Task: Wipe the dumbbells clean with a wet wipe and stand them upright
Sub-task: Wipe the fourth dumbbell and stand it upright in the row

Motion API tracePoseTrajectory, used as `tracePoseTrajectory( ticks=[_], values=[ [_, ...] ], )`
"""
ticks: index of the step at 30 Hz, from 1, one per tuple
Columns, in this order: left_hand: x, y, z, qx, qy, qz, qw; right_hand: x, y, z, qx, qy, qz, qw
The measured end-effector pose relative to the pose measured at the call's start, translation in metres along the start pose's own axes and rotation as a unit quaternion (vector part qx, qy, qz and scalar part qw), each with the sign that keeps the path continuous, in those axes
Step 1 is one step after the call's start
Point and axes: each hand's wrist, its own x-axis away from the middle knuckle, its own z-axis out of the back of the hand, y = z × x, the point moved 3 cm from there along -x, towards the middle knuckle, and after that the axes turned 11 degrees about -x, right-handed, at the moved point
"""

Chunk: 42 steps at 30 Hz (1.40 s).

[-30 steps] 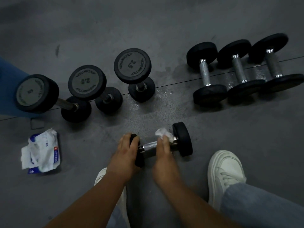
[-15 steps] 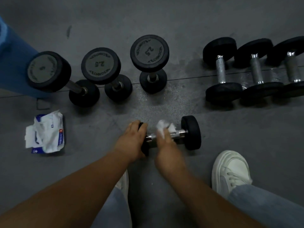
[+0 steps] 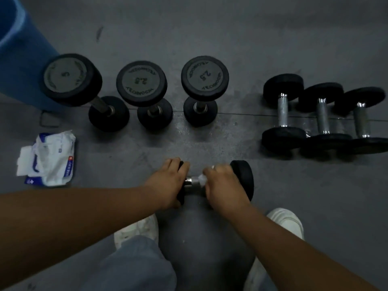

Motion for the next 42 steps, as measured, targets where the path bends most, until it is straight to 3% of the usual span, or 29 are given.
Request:
tracePoseTrajectory(
  ticks=[6, 10, 13, 17, 21, 25, 30, 32, 35, 39, 42],
  values=[
    [0.008, 0.005, -0.010, 0.062, 0.045, 0.034, 0.996, 0.002, 0.009, -0.023, -0.046, 0.011, -0.104, 0.993],
    [0.016, 0.007, -0.012, 0.055, 0.065, 0.029, 0.996, 0.008, 0.009, -0.036, 0.057, -0.021, -0.001, 0.998],
    [0.013, 0.004, -0.008, 0.061, 0.065, 0.036, 0.995, 0.006, 0.012, -0.035, 0.121, -0.037, -0.071, 0.989],
    [0.013, 0.004, -0.010, 0.065, 0.069, 0.029, 0.995, 0.001, -0.004, -0.043, 0.133, -0.080, -0.015, 0.988],
    [0.016, 0.004, -0.012, 0.066, 0.083, 0.019, 0.994, -0.013, 0.016, -0.018, 0.115, -0.148, -0.043, 0.981],
    [0.022, 0.001, -0.010, 0.070, 0.107, 0.009, 0.992, -0.010, 0.007, 0.000, 0.006, -0.067, -0.022, 0.998],
    [0.025, -0.006, -0.011, 0.106, 0.117, 0.011, 0.987, -0.002, 0.014, -0.023, 0.059, 0.045, -0.148, 0.986],
    [0.024, -0.007, -0.012, 0.115, 0.120, 0.013, 0.986, 0.000, -0.004, -0.042, 0.059, 0.048, -0.109, 0.991],
    [0.022, -0.009, -0.016, 0.123, 0.116, 0.006, 0.986, 0.005, -0.015, -0.059, 0.089, -0.016, 0.005, 0.996],
    [0.020, -0.009, -0.018, 0.121, 0.106, 0.008, 0.987, -0.005, 0.012, -0.030, 0.135, -0.015, -0.039, 0.990],
    [0.020, -0.008, -0.018, 0.117, 0.107, 0.001, 0.987, -0.003, 0.000, -0.020, 0.077, -0.072, -0.004, 0.994]
  ],
)
